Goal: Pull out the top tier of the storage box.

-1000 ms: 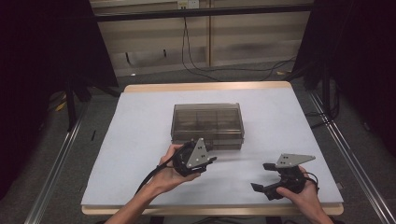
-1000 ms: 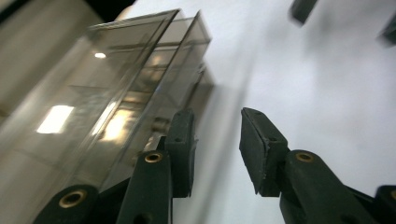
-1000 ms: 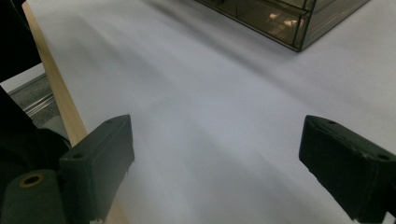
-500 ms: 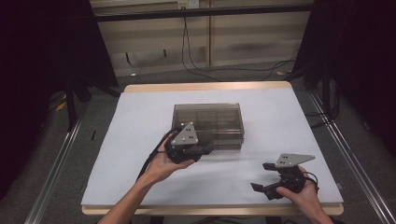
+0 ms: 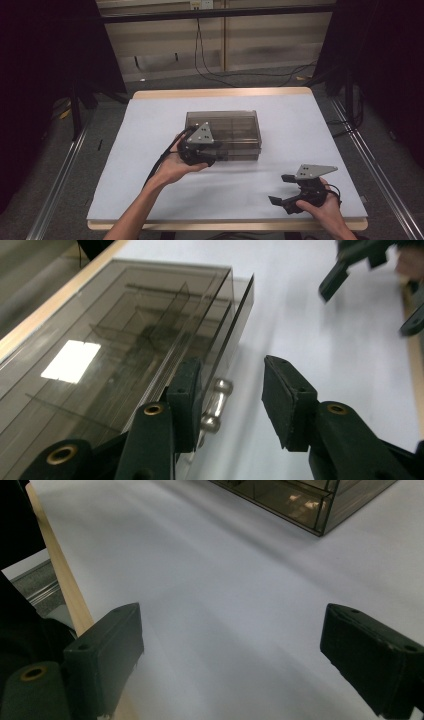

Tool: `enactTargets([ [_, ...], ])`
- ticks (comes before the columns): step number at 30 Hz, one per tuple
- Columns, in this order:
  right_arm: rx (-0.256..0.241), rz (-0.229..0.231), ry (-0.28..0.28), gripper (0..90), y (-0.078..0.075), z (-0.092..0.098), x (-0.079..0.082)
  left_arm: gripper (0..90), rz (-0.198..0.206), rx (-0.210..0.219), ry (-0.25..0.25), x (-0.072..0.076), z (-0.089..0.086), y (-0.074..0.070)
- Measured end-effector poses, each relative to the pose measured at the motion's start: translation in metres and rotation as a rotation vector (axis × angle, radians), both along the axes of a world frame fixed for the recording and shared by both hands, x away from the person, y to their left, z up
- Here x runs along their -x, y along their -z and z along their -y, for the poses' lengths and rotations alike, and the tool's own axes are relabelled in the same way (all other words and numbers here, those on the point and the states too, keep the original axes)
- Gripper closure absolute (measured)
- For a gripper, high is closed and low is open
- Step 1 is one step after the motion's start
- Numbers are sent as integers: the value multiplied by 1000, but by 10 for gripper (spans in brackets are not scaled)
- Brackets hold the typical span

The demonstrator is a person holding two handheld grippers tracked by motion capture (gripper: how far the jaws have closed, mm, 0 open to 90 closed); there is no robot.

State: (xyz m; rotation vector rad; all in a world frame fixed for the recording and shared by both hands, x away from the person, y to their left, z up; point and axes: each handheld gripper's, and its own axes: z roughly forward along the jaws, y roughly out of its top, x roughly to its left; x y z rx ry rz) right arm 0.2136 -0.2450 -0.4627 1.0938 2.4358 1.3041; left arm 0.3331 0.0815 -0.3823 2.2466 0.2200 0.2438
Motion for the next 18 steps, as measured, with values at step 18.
enactTargets([
  [18,0,1,0,101,0,0,0,572,-27,-141,43,-18,10,4],
])
